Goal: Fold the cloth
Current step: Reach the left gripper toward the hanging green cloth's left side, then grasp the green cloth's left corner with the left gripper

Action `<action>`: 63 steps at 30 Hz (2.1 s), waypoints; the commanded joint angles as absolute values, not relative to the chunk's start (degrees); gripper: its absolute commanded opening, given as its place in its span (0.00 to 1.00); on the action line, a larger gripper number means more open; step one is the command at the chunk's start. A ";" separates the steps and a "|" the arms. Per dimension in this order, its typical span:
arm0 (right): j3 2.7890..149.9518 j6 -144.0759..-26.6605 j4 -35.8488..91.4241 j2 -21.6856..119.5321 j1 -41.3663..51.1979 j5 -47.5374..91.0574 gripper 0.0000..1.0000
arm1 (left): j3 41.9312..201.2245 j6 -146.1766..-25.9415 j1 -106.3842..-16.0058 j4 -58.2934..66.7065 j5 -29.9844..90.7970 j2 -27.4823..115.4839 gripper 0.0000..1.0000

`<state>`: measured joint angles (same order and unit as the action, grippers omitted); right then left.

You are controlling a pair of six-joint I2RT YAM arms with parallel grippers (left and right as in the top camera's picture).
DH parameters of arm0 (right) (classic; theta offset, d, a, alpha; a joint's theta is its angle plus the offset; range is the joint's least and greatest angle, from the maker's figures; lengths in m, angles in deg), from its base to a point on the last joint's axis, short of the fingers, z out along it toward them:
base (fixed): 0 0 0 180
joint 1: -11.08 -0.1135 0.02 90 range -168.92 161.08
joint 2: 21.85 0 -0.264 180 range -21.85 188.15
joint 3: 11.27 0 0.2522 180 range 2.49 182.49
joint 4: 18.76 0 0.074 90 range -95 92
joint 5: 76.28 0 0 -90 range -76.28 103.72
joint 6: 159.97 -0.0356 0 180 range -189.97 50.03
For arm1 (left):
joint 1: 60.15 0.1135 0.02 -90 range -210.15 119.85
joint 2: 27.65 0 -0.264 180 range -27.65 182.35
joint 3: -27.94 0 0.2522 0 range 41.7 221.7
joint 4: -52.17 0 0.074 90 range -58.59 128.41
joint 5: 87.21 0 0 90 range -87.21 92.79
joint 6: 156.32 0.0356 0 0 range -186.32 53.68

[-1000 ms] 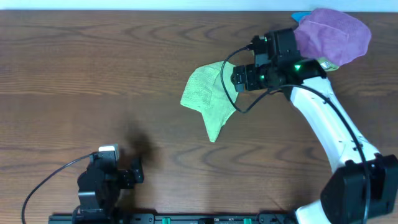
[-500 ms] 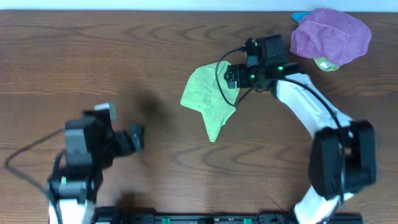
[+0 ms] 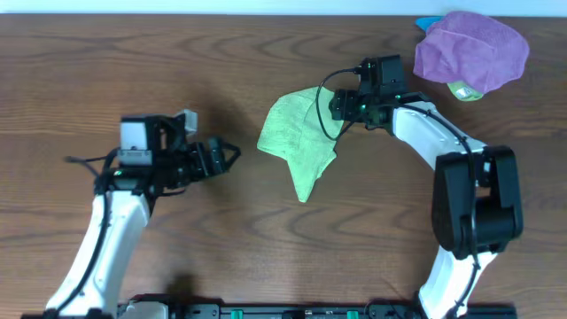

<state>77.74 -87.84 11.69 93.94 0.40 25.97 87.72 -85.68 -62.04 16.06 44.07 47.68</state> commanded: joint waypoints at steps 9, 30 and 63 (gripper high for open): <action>77.61 -90.55 8.72 96.30 1.25 25.46 0.72 | 88.60 -92.08 -73.77 27.56 42.67 51.64 0.95; 77.61 -93.72 4.02 100.01 1.39 25.09 0.44 | 88.57 -101.81 -76.02 32.72 37.31 60.64 0.95; 77.61 -93.72 4.43 99.99 1.36 25.09 0.01 | 88.60 -118.53 -80.90 56.30 33.93 76.16 0.95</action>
